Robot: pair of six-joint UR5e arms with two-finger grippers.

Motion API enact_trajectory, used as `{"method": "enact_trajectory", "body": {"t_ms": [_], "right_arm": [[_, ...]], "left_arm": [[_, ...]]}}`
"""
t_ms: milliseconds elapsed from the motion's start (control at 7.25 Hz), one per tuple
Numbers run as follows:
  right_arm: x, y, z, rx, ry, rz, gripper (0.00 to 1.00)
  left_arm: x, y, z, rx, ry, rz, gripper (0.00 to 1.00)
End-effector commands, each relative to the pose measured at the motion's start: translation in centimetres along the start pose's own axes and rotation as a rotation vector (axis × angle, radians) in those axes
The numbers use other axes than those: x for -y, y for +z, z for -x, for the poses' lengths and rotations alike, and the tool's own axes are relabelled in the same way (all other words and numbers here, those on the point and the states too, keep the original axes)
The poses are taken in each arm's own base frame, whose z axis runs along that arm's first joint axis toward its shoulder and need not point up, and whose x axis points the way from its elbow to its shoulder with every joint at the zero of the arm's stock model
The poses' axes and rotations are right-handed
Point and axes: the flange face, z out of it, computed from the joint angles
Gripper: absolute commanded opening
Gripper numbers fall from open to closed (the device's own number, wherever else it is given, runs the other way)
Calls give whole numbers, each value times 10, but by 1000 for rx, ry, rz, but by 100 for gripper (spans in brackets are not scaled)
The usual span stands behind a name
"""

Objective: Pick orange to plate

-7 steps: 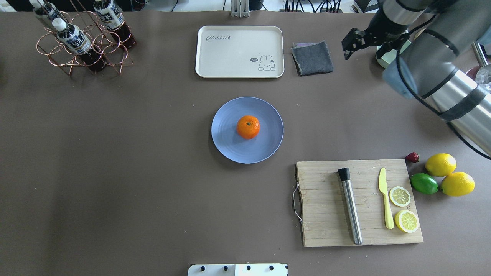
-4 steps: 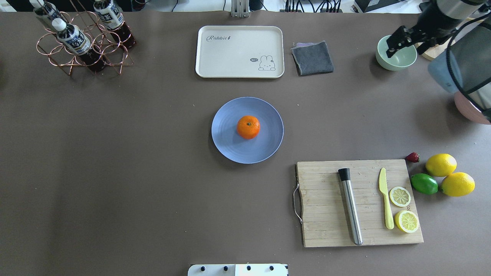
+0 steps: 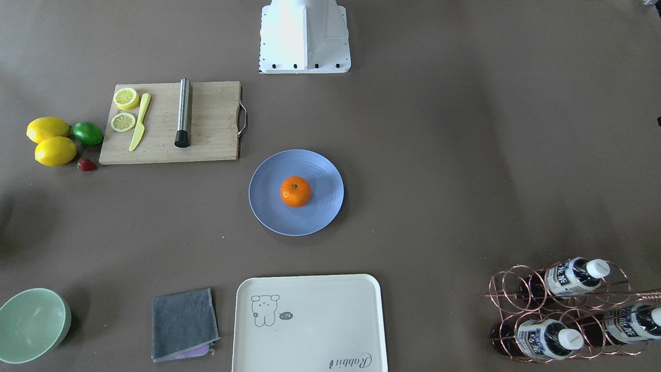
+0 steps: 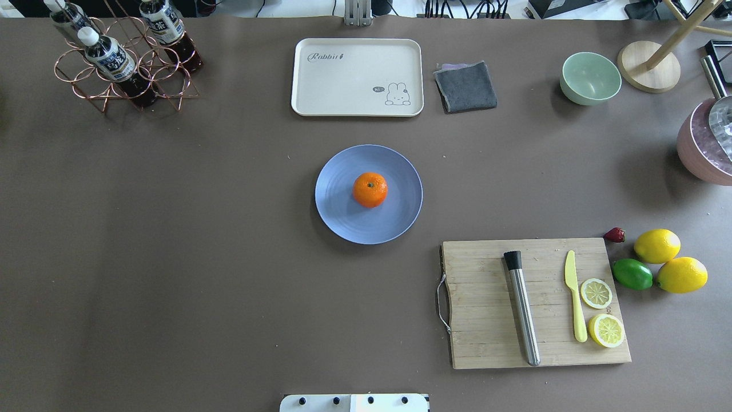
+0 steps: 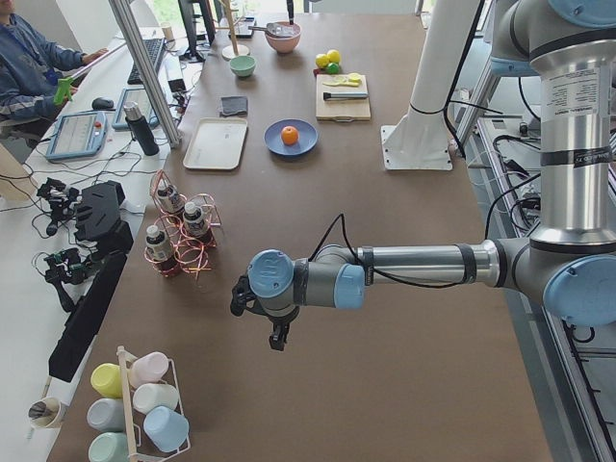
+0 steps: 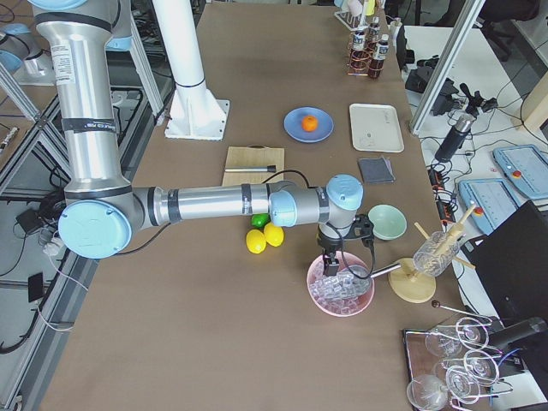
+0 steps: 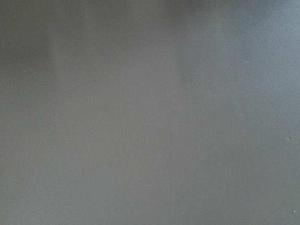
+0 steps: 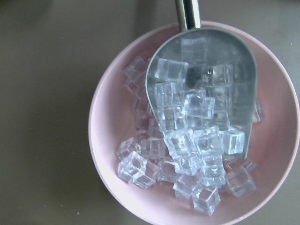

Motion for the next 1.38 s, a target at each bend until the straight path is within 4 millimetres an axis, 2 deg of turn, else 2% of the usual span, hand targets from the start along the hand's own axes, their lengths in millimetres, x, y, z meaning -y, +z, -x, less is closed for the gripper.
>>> {"method": "enact_trajectory", "body": {"t_ms": [0,414,828,1241], "right_arm": [[-20,14,-17,-4,34,31,100],[-22,16,-18,4,37,35,100],[-33,20,-28,1,56,45,100],[-33,21,-28,2,55,46,100]], "left_arm": [[0,-3,2,37,5,1,98],[-6,2,9,54,-18,14,98],[-10,4,11,52,-22,19,98],[-11,6,13,51,-26,22,98]]}}
